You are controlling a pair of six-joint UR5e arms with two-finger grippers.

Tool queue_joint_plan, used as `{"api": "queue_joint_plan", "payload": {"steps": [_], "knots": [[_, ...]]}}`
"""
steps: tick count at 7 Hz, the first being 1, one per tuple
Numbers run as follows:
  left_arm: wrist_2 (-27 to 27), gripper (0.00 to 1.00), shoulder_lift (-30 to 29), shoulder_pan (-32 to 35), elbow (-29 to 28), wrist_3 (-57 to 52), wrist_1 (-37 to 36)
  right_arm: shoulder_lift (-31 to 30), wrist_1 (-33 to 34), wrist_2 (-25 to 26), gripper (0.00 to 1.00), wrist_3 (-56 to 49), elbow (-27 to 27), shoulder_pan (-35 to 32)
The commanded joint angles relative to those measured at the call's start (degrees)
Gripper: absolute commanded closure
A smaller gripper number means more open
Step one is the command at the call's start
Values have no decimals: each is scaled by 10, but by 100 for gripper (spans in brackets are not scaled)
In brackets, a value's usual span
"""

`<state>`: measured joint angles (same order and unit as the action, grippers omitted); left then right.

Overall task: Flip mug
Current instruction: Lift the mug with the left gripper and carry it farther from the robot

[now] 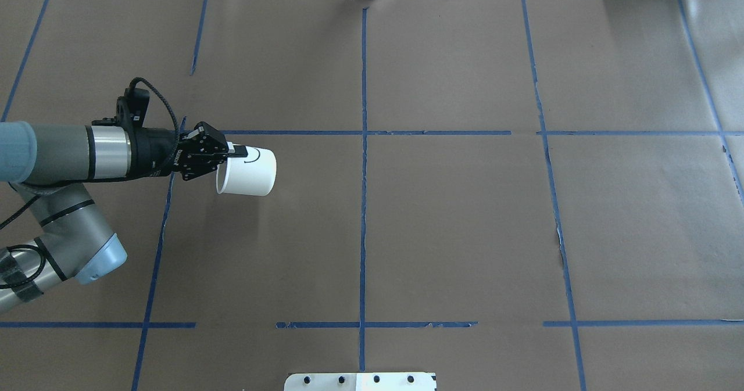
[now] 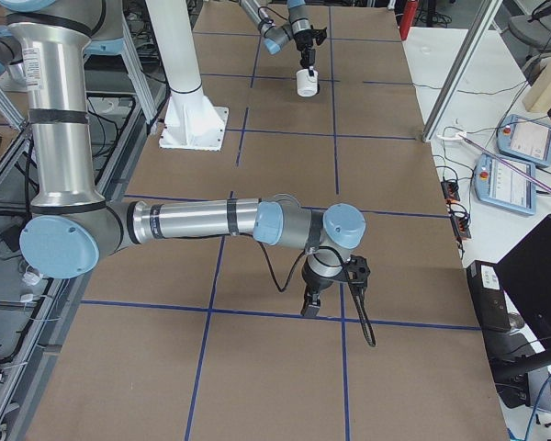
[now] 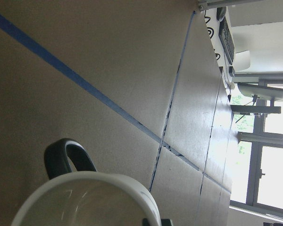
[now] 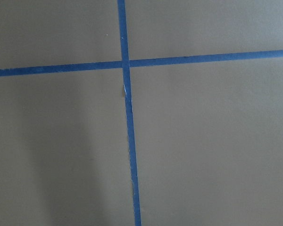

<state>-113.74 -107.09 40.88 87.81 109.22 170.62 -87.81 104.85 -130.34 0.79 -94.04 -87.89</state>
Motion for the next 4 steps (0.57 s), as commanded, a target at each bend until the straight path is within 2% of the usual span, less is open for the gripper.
{"api": "queue_joint_plan", "payload": {"steps": [1, 2, 4], "knots": [[-3, 100, -76, 0, 78, -89, -263, 0, 0, 0, 0, 0, 0, 0], [-3, 100, -104, -1, 109, -142, -373, 0, 0, 0, 0, 0, 0, 0], [5, 100, -189, -4, 117, -207, -556, 0, 0, 0, 0, 0, 0, 0]]}}
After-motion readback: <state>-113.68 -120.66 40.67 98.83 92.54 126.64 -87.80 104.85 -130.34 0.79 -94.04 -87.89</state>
